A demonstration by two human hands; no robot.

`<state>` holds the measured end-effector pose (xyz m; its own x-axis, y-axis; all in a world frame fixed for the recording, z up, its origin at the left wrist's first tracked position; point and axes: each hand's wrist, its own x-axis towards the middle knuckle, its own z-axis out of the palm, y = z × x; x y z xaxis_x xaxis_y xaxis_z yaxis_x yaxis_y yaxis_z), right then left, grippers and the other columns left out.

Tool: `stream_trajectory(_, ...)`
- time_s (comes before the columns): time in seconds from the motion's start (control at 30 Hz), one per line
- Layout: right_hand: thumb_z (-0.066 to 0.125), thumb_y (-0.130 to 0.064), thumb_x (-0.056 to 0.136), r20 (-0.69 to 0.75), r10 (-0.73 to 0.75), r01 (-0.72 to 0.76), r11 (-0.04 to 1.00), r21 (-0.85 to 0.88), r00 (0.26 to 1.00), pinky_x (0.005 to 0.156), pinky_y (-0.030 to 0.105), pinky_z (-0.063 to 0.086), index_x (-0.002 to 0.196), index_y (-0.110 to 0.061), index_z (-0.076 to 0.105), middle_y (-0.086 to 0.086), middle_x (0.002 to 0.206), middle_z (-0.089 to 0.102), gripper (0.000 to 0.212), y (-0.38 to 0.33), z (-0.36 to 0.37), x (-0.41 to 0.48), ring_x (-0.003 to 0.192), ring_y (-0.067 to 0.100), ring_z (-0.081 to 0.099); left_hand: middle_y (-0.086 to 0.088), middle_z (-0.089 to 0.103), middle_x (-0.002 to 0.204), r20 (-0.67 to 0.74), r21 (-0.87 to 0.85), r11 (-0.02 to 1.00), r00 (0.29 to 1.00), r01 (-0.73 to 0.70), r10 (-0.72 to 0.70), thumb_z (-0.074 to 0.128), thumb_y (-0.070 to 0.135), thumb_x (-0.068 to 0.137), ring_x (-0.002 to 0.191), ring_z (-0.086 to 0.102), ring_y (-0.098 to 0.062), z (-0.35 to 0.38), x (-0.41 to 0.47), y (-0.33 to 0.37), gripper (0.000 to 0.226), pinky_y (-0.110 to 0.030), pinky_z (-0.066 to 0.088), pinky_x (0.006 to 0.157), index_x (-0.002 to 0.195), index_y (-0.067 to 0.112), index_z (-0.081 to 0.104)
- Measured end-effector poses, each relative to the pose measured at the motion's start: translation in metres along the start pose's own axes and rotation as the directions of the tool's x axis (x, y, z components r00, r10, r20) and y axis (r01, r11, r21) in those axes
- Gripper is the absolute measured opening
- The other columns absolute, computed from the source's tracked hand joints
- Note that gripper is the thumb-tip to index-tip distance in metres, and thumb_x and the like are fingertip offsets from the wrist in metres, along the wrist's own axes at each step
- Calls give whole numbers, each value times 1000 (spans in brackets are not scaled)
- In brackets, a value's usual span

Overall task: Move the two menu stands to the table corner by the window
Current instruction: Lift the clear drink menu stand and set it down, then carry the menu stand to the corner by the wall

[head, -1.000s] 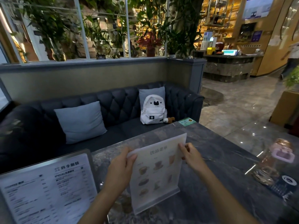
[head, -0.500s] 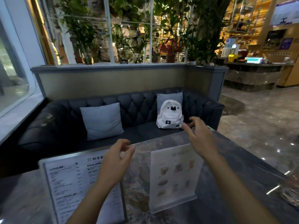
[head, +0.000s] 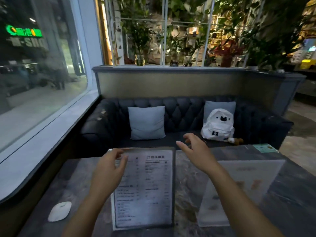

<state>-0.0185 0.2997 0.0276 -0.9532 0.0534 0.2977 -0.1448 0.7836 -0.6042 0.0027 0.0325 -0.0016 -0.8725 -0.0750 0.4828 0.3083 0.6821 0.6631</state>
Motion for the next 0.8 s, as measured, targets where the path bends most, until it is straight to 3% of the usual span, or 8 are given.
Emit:
stream_trajectory(0.23,49,-45,89,91,91,-98,992,76,992,75,28,39,124,-11,45,10,120,55,50,-1,36,0,92,14,50,-3,61,98,-26,72,996,998,51,-50,50,33,88,92,56,-19,-14,-4,-38,20,-35,45,73,98,18,57)
stream_trajectory(0.37,52,-43,88,99,171,-189,956,225,980,64,23,41,120,-13,46,-1,101,54,45,6,48,-6,83,7,52,0,57,98,-40,-7,987,986,161,-162,54,34,86,91,55,-18,-6,-5,-57,16,-38,47,76,98,24,52)
stream_trajectory(0.47,54,-38,88,124,229,-258,909,328,965,66,24,44,113,-15,50,0,98,59,34,12,57,-11,84,9,56,2,57,91,68,-188,928,947,321,-314,58,30,85,87,55,-20,4,-7,-66,18,-32,43,67,98,29,47)
stream_trajectory(0.57,54,-33,90,153,281,-319,869,378,947,78,31,46,106,-14,54,4,102,61,25,21,69,-18,93,18,59,-5,56,101,198,-296,852,900,432,-387,56,30,87,93,54,-21,15,-10,-78,32,-34,43,75,115,17,48)
stream_trajectory(0.7,52,-25,91,221,288,-360,810,463,932,60,18,46,95,-21,61,-5,93,67,11,30,87,-33,80,4,63,-7,66,93,329,-406,782,874,472,-357,50,25,90,89,62,-23,24,-20,-90,18,-28,46,67,101,13,58)
stream_trajectory(0.8,52,-20,91,232,320,-394,774,496,919,56,18,47,83,-24,62,-3,86,68,14,36,97,-43,75,5,65,-10,70,87,370,-431,747,854,506,-365,50,25,91,84,67,-27,31,-30,-100,18,-37,53,71,90,12,62)
